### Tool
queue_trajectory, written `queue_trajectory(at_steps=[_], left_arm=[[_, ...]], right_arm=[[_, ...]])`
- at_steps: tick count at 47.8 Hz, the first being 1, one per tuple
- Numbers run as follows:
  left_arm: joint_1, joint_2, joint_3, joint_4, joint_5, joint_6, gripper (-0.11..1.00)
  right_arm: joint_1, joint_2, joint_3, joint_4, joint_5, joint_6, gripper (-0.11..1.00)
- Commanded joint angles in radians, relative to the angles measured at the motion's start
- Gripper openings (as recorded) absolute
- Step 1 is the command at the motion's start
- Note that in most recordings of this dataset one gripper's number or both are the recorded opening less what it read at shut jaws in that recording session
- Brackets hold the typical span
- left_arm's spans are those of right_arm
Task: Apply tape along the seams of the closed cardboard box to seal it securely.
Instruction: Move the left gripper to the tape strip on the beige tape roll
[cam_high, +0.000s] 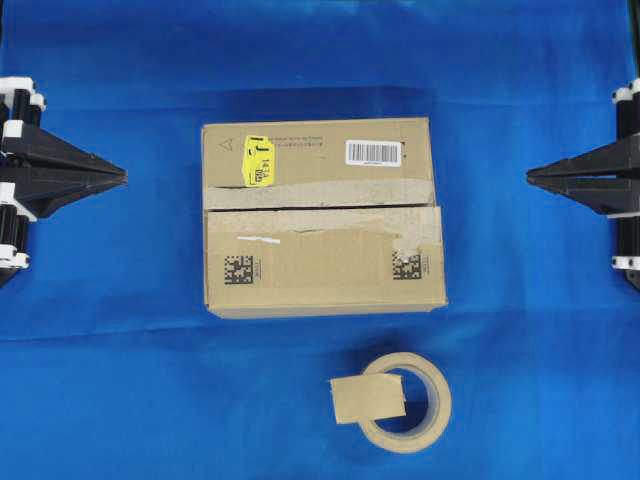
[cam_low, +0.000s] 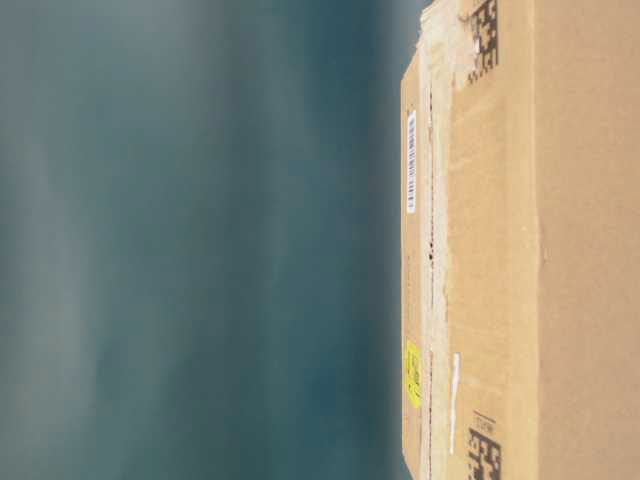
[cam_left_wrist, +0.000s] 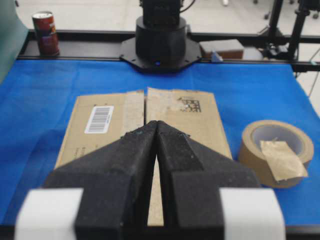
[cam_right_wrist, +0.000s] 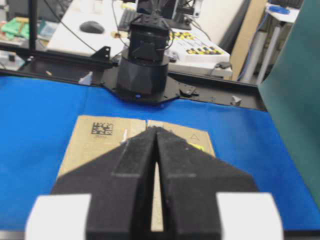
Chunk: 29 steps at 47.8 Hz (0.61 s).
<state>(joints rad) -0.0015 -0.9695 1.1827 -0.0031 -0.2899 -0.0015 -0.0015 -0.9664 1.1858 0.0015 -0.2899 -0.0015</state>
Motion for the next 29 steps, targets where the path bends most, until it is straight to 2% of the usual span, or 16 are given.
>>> queue_trajectory(at_steps=[1,6,9,11,15,19,29], left_arm=[[-0.012,0.031,-0.012,-0.006,0.003,0.038,0.00],[-0.057,0.049,-0.018,-0.011,-0.031,0.094,0.00],[-0.103,0.071,-0.018,-0.011,-0.081,0.164,0.00],[-0.130,0.089,-0.018,-0.011,-0.114,0.238,0.00],[-0.173,0.140,-0.025,-0.006,-0.190,0.250,0.00],[-0.204,0.207,-0.031,-0.005,-0.250,0.310,0.00],[-0.299,0.459,-0.107,-0.011,-0.337,0.655,0.01]], right_arm=[[-0.002,0.011,-0.029,0.000,-0.008,0.002,0.00],[0.000,0.018,-0.031,0.002,-0.008,-0.002,0.00],[-0.002,0.018,-0.031,0.002,-0.008,0.000,0.00],[0.000,0.015,-0.031,0.000,-0.008,0.000,0.00],[0.000,0.017,-0.032,0.002,-0.009,-0.003,0.00],[0.000,0.018,-0.034,0.000,-0.012,-0.008,0.00],[0.000,0.015,-0.040,-0.003,-0.017,-0.018,0.00]])
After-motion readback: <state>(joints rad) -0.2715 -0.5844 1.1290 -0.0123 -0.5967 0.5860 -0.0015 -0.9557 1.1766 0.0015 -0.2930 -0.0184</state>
